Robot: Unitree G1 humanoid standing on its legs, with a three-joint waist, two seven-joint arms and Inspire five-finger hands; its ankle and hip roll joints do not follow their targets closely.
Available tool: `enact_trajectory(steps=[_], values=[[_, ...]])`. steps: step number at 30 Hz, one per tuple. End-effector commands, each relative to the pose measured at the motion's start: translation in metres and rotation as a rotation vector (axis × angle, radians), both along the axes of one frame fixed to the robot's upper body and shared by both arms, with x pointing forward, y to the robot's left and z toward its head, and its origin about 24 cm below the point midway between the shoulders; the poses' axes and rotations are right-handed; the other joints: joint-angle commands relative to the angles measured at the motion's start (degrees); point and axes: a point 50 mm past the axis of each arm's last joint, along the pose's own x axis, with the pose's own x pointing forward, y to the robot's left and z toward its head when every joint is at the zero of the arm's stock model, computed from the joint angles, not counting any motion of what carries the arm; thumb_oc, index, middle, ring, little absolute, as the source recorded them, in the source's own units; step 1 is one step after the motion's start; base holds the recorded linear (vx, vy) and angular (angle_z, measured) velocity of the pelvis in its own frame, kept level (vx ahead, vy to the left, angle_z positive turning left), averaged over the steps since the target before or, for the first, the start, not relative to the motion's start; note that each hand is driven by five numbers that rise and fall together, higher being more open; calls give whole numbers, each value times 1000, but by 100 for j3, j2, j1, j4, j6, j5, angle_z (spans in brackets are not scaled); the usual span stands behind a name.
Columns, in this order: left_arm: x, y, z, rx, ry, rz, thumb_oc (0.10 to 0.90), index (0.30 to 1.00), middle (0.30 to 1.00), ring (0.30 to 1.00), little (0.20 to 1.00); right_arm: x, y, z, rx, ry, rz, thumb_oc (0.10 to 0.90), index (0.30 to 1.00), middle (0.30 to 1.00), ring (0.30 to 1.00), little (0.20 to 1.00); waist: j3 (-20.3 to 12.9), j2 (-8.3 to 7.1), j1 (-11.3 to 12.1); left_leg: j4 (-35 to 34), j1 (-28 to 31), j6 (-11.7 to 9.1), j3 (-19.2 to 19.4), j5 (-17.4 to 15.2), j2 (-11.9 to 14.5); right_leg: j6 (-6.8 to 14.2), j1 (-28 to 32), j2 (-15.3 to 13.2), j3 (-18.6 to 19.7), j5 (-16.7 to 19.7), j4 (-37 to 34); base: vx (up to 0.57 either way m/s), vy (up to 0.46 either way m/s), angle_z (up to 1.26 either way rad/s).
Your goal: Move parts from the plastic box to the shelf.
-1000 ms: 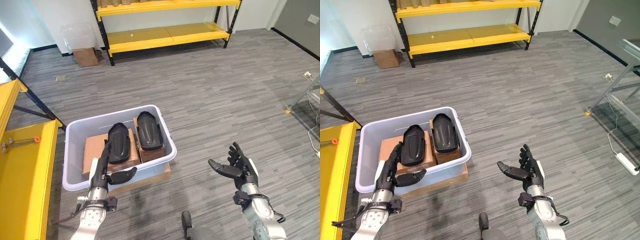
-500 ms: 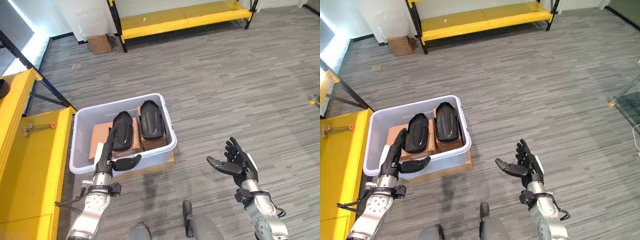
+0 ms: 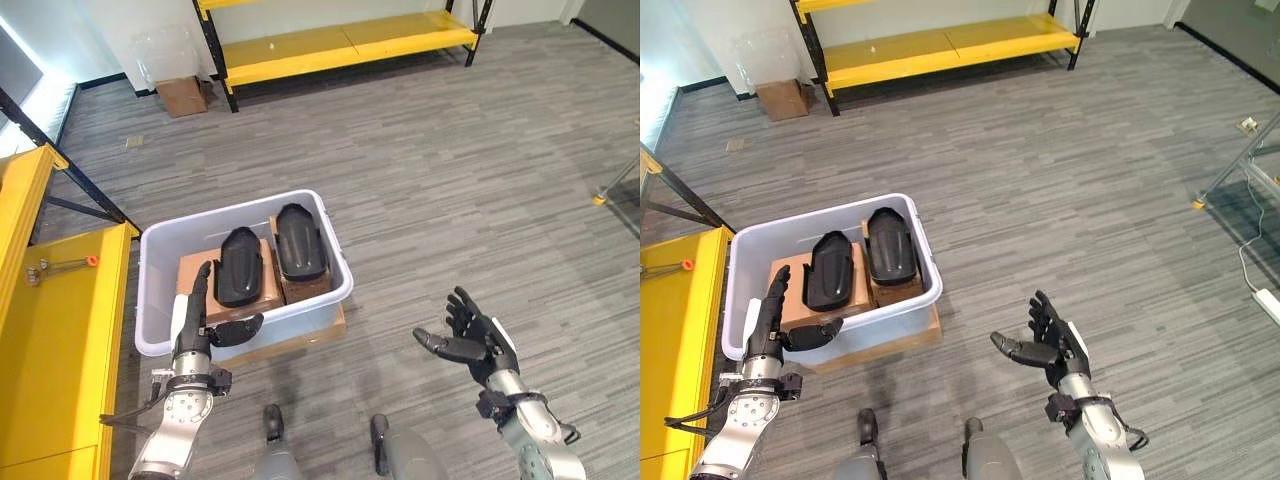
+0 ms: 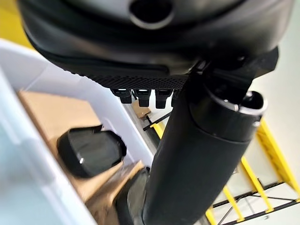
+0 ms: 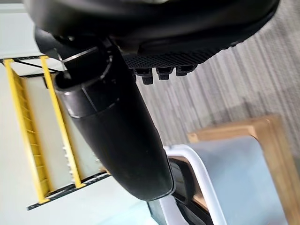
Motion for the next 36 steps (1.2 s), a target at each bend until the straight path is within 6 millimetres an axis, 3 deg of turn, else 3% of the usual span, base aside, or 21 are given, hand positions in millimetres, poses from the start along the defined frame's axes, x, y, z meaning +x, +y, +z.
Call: enact_trajectory(steps=[1, 7, 11, 14, 16, 18, 20, 22, 24, 28, 33, 36], values=[[2, 22, 47, 110, -224, 38, 900, 1000, 1000, 1000, 1000, 23, 18, 34, 41, -209, 91, 900, 1000, 1000, 1000, 1000, -533, -156, 39, 72, -137, 15, -38, 118, -235, 220, 1014, -271, -309, 259, -1117, 247, 337, -13], [8, 20, 58, 161, -264, -23, 900, 1000, 1000, 1000, 1000, 32, 35, 41, 68, -261, 52, 900, 1000, 1000, 1000, 1000, -679, -342, 270, 87, -134, 408, 163, -123, -710, 486, 1013, -452, -499, 436, -983, 143, 252, 9], [12, 17, 68, 197, -289, -67, 900, 1000, 1000, 1000, 1000, 35, 37, 44, 76, -268, 22, 900, 1000, 1000, 1000, 1000, -718, -390, 323, 101, -136, 653, 238, -265, -914, 570, 694, -613, -557, 849, -255, 38, 204, 4], [11, 19, 76, 217, -317, -75, 900, 1000, 1000, 1000, 1000, 35, 40, 40, 73, -262, 48, 900, 1000, 1000, 1000, 1000, -682, -354, 453, 49, -18, 806, 355, -381, -989, 644, 248, -1004, -944, 1431, 694, 41, 192, -8], [9, 20, 79, 227, -335, -80, 900, 1000, 1000, 1000, 1000, 37, 43, 38, 73, -252, 63, 900, 1000, 1000, 1000, 1000, -641, -345, 451, -10, 119, 834, 371, -448, -991, 651, 7, -720, -886, 1309, 942, 79, 84, -42], [10, 15, 81, 217, -354, -90, 900, 1000, 1000, 1000, 1000, 36, 38, 39, 66, -253, 73, 900, 1000, 1000, 1000, 1000, -628, -371, 306, -17, 206, 821, 192, -474, -1055, 560, -91, -120, -688, 1056, 381, 120, -37, -51], [12, 12, 84, 219, -360, -101, 900, 1000, 1000, 1000, 1000, 33, 34, 43, 64, -263, 76, 900, 1000, 1000, 1000, 1000, -610, -401, 189, -17, 274, 800, 53, -530, -1126, 517, -161, 48, -564, 1106, -317, 122, -96, 8], [14, 10, 88, 226, -366, -119, 900, 1000, 1000, 1000, 1000, 33, 31, 45, 71, -270, 72, 900, 1000, 1000, 1000, 1000, -578, -425, 122, -17, 390, 763, -14, -652, -1146, 565, -363, -66, -501, 1410, -1142, 152, -161, 28], [14, 6, 89, 238, -371, -150, 900, 1000, 1000, 1000, 1000, 35, 31, 44, 75, -267, 66, 900, 1000, 1000, 1000, 1000, -544, -388, 66, -17, 559, 735, -94, -756, -1086, 638, -644, -161, -309, 1684, -1527, 185, -182, 12], [12, -3, 85, 228, -377, -185, 900, 1000, 1000, 1000, 1000, 32, 31, 38, 60, -229, 68, 900, 1000, 1000, 1000, 1000, -700, -408, -21, -17, 662, 607, 27, -814, -994, 660, -170, -129, -261, 1668, -2021, 214, -195, 30], [12, -8, 90, 249, -384, -202, 900, 1000, 1000, 1000, 1000, 32, 29, 39, 35, -216, 74, 900, 1000, 1000, 1000, 1000, -846, -386, -46, -17, 706, 479, 262, -822, -890, 547, 227, -136, -401, 1486, -2104, 157, -127, 16], [17, -11, 92, 267, -401, -199, 900, 1000, 1000, 1000, 1000, 33, 21, 41, 11, -209, 52, 900, 1000, 1000, 1000, 1000, -912, -306, -171, -17, 679, 392, 362, -743, -770, 417, 446, -49, -245, 1265, -2145, 135, -78, -10]])
